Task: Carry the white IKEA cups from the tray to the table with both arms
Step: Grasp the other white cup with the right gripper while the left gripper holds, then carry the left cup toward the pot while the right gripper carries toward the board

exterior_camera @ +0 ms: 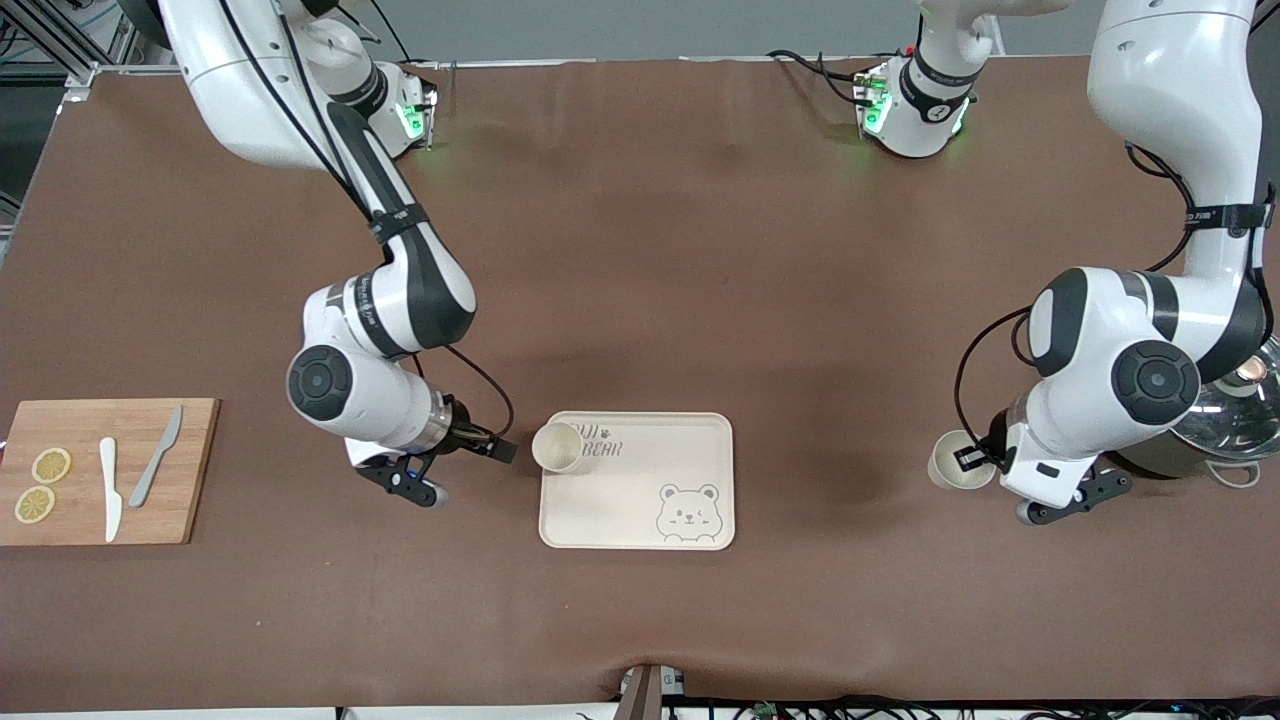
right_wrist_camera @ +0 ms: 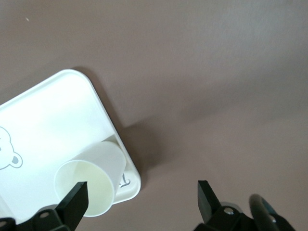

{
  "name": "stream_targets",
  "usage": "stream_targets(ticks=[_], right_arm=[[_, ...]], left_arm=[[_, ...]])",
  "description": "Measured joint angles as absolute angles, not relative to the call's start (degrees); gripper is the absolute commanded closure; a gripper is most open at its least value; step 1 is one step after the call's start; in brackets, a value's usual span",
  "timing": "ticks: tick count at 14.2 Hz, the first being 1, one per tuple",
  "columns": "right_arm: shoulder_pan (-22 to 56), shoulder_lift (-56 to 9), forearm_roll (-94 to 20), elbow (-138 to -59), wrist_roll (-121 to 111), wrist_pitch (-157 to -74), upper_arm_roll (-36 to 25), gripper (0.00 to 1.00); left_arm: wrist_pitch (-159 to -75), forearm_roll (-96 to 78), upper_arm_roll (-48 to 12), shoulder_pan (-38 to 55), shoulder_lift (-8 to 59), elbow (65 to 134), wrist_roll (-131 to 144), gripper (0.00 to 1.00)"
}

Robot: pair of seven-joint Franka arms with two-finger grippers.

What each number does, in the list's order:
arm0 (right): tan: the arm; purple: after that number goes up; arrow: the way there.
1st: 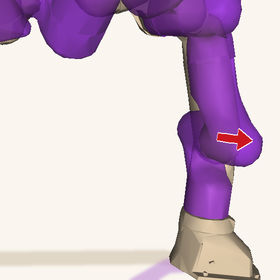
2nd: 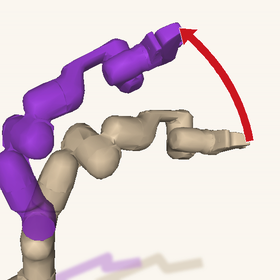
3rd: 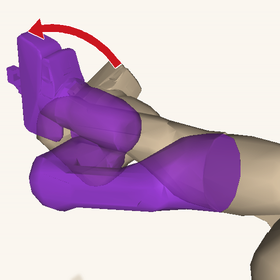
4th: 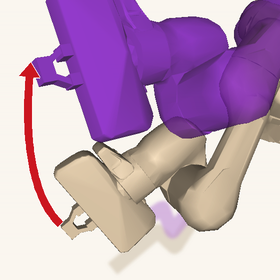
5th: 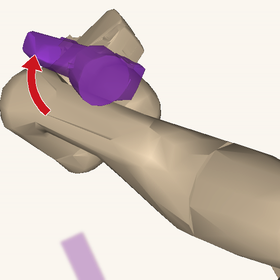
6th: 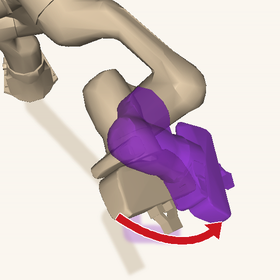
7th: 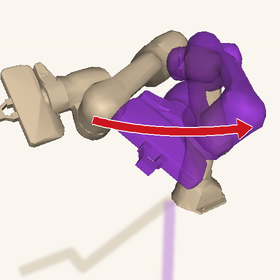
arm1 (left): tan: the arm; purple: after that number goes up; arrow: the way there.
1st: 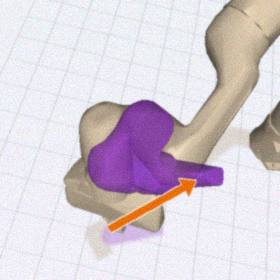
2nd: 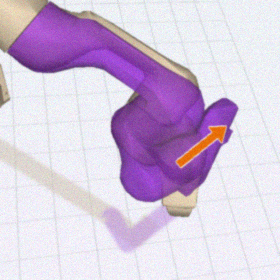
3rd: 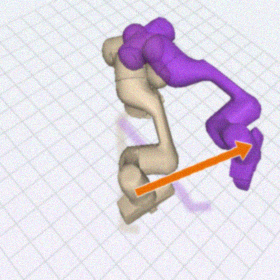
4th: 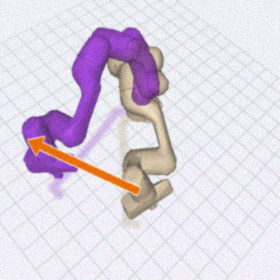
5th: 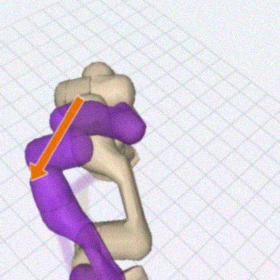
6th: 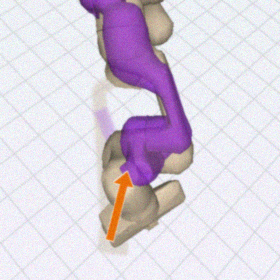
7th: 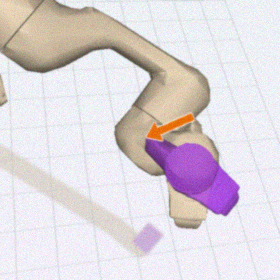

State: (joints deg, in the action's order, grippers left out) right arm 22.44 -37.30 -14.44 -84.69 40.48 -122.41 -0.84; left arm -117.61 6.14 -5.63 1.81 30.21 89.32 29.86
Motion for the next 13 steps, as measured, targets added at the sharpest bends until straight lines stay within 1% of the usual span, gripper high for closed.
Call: stream_targets(ticks=[4,6,9,10,11,12,13], right_arm=[[25.36,-40.16,-14.44,-84.70,44.92,-127.56,-0.85,0.00],[26.39,-41.37,-14.44,-84.69,45.57,-128.18,-0.85,0.08],[27.13,-41.86,-14.44,-84.67,45.95,-128.29,-0.85,0.51],[27.19,-41.94,-14.44,-84.67,46.10,-128.29,-0.85,0.74],[27.22,-42.06,-14.44,-84.67,46.34,-128.29,-0.85,0.86],[27.23,-42.17,-14.54,-84.67,46.62,-128.29,-0.85,0.86],[27.23,-42.24,-14.85,-84.67,46.93,-128.29,-0.85,0.95]], left_arm=[[-123.27,6.14,-5.63,-1.35,29.91,94.46,28.46,1.00],[-125.68,6.14,-5.65,-3.37,29.83,97.11,26.92,1.00],[-129.00,6.08,-5.98,-4.93,29.82,100.95,25.83,1.00],[-129.33,5.92,-6.18,-4.92,29.81,101.73,25.83,1.00],[-129.42,5.79,-6.37,-4.92,29.80,102.32,25.83,1.00],[-129.43,5.56,-6.43,-5.01,29.78,102.84,25.83,1.00],[-129.43,5.31,-6.66,-5.36,29.70,103.38,25.83,1.00]])
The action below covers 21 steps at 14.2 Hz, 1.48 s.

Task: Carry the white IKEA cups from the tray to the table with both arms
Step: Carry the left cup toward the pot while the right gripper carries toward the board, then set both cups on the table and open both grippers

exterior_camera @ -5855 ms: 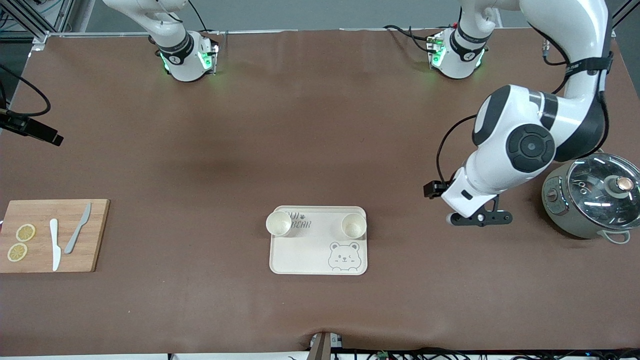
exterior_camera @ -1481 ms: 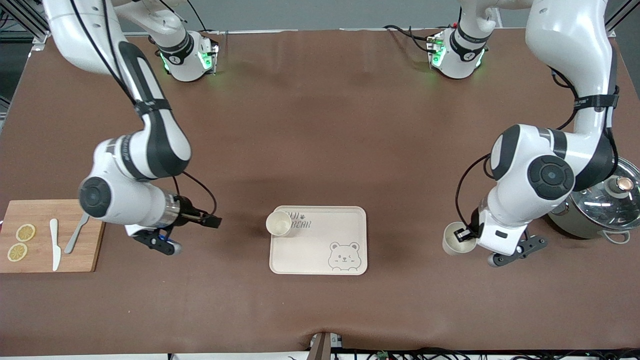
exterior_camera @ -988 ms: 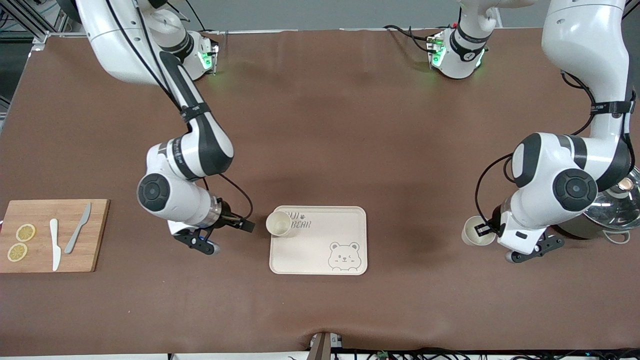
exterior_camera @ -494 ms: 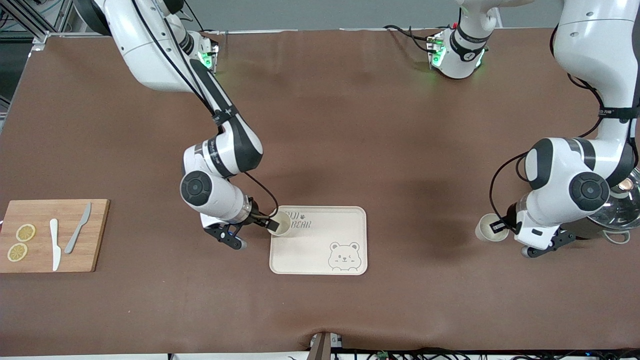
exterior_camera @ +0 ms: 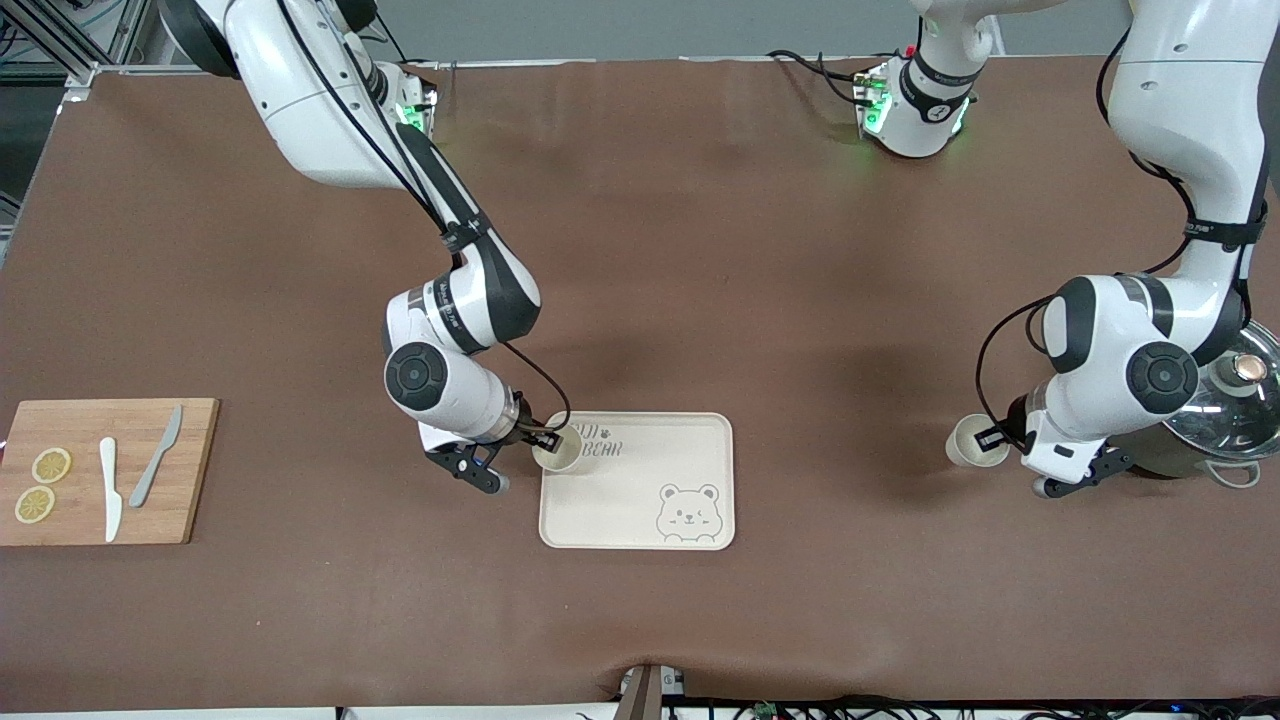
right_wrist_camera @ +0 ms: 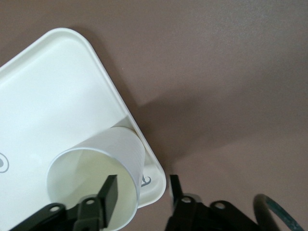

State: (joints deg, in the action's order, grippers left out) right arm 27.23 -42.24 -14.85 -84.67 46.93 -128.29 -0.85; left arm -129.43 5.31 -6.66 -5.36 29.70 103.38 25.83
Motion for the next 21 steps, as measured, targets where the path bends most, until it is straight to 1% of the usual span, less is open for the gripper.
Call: stream_targets(ticks=[1,6,7,10,11,12,13,14,15,19,21], right_arm=[[27.24,-42.26,-15.49,-84.66,47.08,-128.29,-0.85,1.00],[26.96,-42.26,-17.52,-84.11,47.19,-127.64,-1.16,1.00],[26.59,-42.25,-17.83,-83.26,47.19,-126.00,-1.29,1.00],[24.16,-41.93,-17.90,-79.42,46.72,-117.36,-1.62,1.00],[22.78,-41.39,-17.91,-78.61,45.33,-114.69,-1.65,1.00],[21.43,-40.48,-17.90,-78.43,43.24,-111.74,-1.73,1.00],[20.20,-39.32,-17.81,-78.77,40.80,-109.04,-1.95,1.00],[18.90,-37.86,-17.51,-79.99,37.69,-107.57,-2.27,1.00],[17.43,-36.09,-16.81,-82.12,33.79,-106.93,-2.57,1.00],[9.09,-27.21,-11.58,-95.21,16.75,-107.55,-3.21,1.00],[4.86,-23.36,-9.54,-102.19,8.78,-110.22,-3.28,1.00]], left_arm=[[-129.44,5.15,-7.32,-6.11,29.60,103.94,25.83,1.00],[-129.44,5.09,-12.05,-11.58,29.53,106.07,25.83,1.00],[-129.47,5.09,-12.34,-11.79,29.53,106.53,25.83,1.00],[-129.97,4.97,-12.71,-11.80,29.69,107.73,25.83,1.00],[-130.19,4.67,-12.72,-11.80,29.85,107.95,25.83,0.98],[-130.47,4.34,-12.72,-11.80,30.05,108.09,25.83,0.71],[-130.72,4.22,-12.72,-11.80,30.26,108.11,25.83,0.33],[-130.93,4.20,-12.72,-11.81,30.35,108.11,25.83,0.26],[-131.11,4.19,-12.73,-11.81,30.35,108.08,25.83,0.00],[-131.44,4.18,-12.89,-11.80,29.98,107.52,25.83,0.00],[-131.44,4.18,-12.95,-11.82,28.82,106.87,25.83,0.00]])
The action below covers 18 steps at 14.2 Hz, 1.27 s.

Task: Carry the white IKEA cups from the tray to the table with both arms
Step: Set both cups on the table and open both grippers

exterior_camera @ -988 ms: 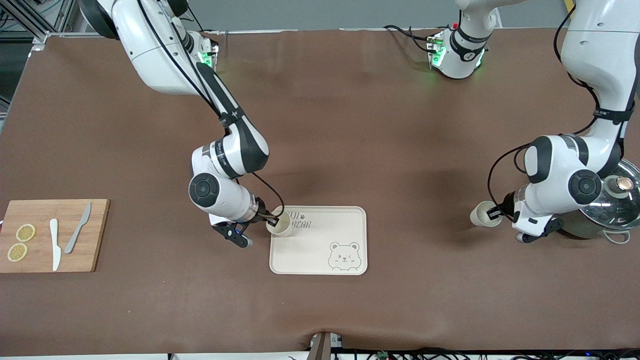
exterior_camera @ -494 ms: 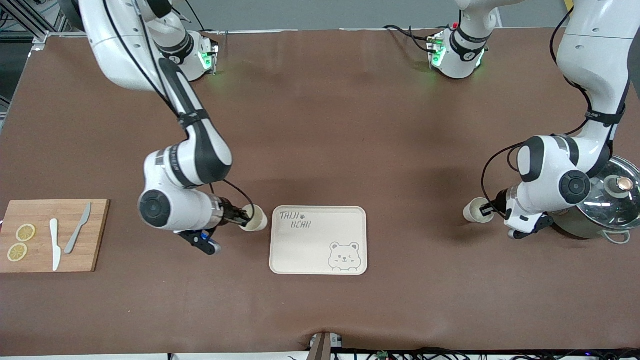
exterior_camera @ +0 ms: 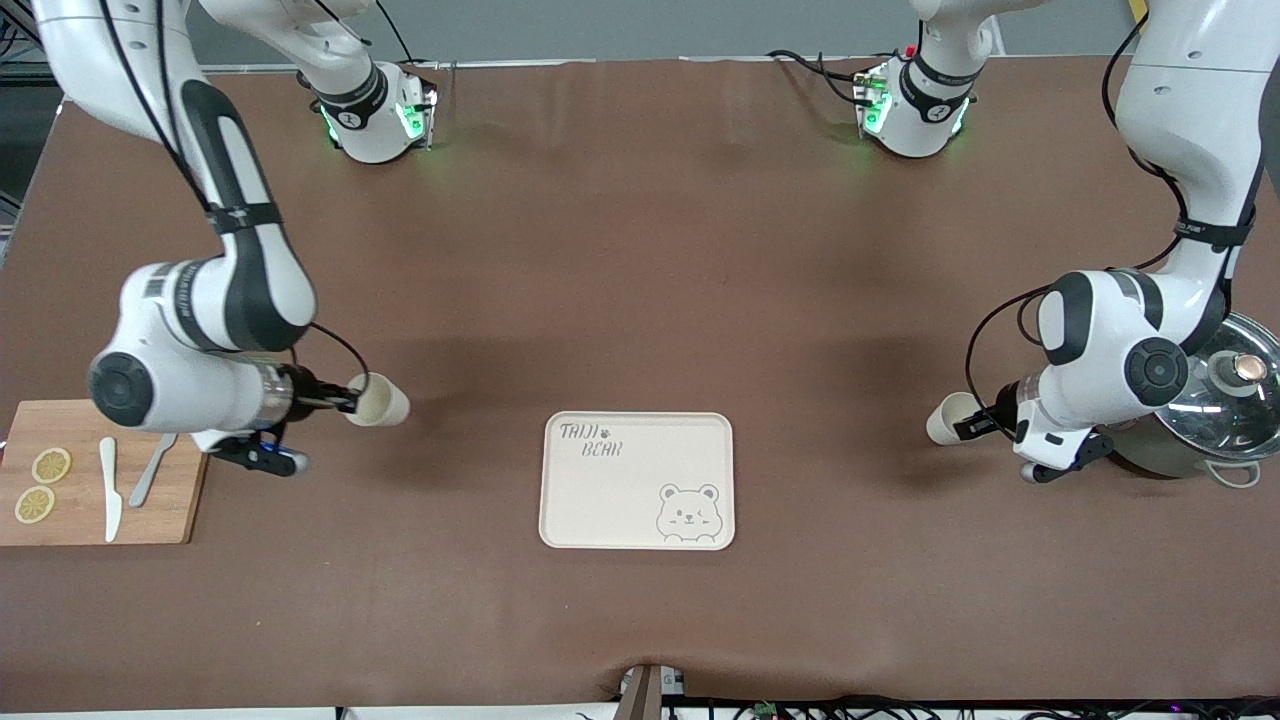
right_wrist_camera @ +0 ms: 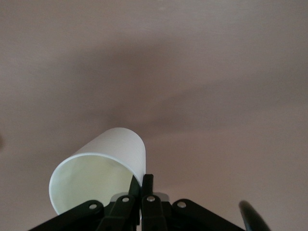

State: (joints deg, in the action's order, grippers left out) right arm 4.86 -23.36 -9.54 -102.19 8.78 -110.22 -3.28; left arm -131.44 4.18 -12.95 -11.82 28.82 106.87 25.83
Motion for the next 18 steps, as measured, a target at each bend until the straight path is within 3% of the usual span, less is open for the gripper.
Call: stream_targets(ticks=[3,7,13,14,15,16,18], right_arm=[[-0.09,-19.61,-8.56,-110.99,-1.92,-115.18,-3.33,1.00],[-3.61,-17.43,-5.97,-120.62,-9.67,-124.58,-3.34,1.00],[-7.10,-16.92,-2.33,-124.99,-12.51,-127.66,-3.36,0.99],[-7.32,-16.92,-2.11,-125.31,-12.58,-127.94,-3.36,0.76],[-7.50,-16.89,-2.10,-125.40,-12.63,-128.10,-3.35,0.24],[-7.63,-16.84,-2.07,-125.40,-12.66,-128.10,-3.35,0.00],[-7.75,-16.83,-2.02,-125.35,-12.72,-127.95,-3.34,0.00]], left_arm=[[-129.43,4.16,-12.97,-11.86,25.46,105.50,25.84,0.00],[-117.86,4.14,-12.96,-11.99,21.85,98.16,25.84,0.00],[-107.23,4.14,-12.56,-12.53,17.60,90.30,25.83,0.00],[-106.45,4.14,-12.56,-12.94,16.48,90.08,25.76,0.00],[-105.59,4.14,-12.56,-13.28,15.18,89.95,25.50,0.00],[-104.82,4.14,-12.56,-13.47,13.69,89.86,24.96,0.00],[-102.84,4.14,-12.57,-13.52,10.34,89.73,23.56,0.00]])
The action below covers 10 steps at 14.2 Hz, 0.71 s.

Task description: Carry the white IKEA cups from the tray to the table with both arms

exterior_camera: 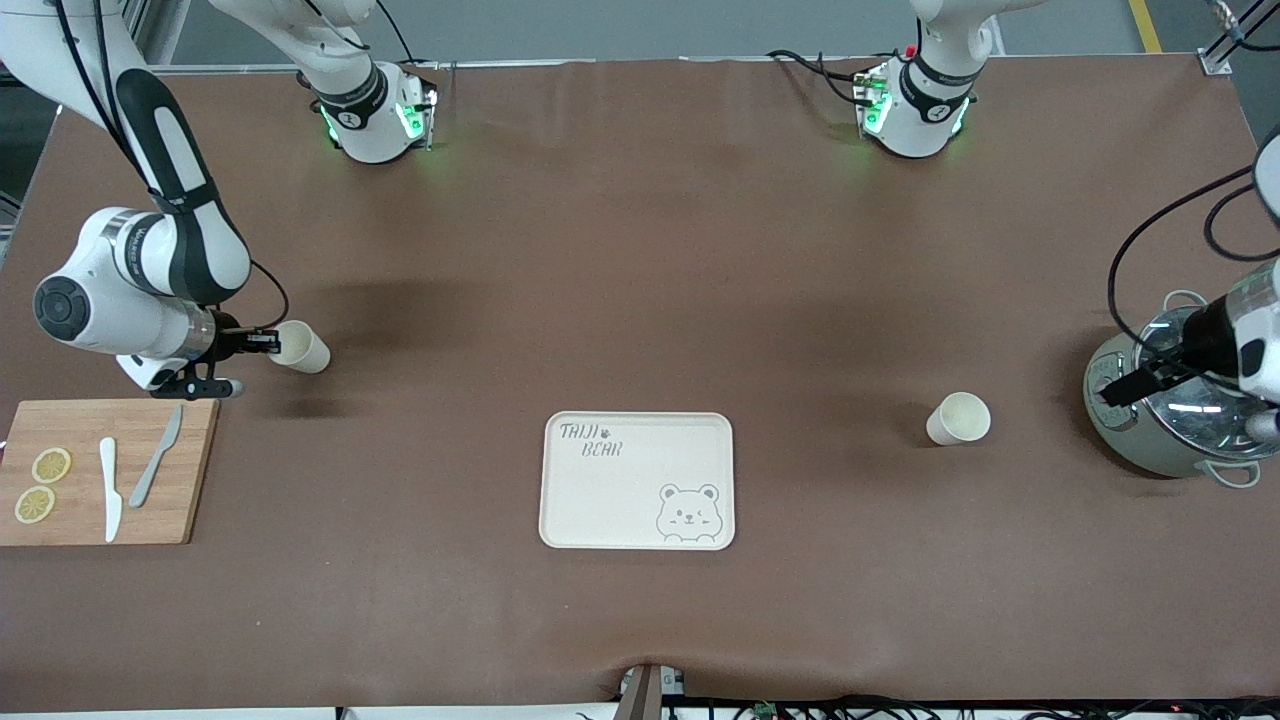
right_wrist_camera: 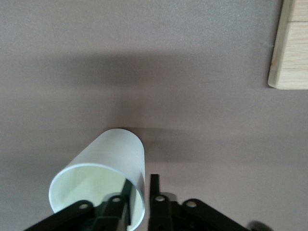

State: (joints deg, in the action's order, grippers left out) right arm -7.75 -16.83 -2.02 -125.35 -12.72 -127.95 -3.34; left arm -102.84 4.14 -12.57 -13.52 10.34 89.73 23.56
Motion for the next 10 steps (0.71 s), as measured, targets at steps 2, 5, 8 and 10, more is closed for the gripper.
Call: stream_targets(ticks=[2,5,8,10], right_arm=[[-7.74,-16.76,-2.02,-124.55,-12.74,-126.67,-3.10,0.00],[-7.71,-16.50,-1.95,-120.92,-13.47,-125.71,-2.65,0.00],[-7.53,-16.06,-1.87,-111.47,-13.93,-119.89,-2.36,0.00],[-7.55,-15.99,-1.79,-100.87,-13.97,-107.22,-2.36,0.00]], left_arm=[[-100.58,4.14,-12.60,-13.50,6.93,89.68,21.47,0.00],[-97.01,4.14,-12.95,-13.46,3.07,89.71,20.19,0.00],[-95.09,4.13,-13.48,-13.30,1.45,89.78,20.06,0.00],[-94.91,4.01,-13.52,-13.13,1.05,89.49,20.02,0.00]])
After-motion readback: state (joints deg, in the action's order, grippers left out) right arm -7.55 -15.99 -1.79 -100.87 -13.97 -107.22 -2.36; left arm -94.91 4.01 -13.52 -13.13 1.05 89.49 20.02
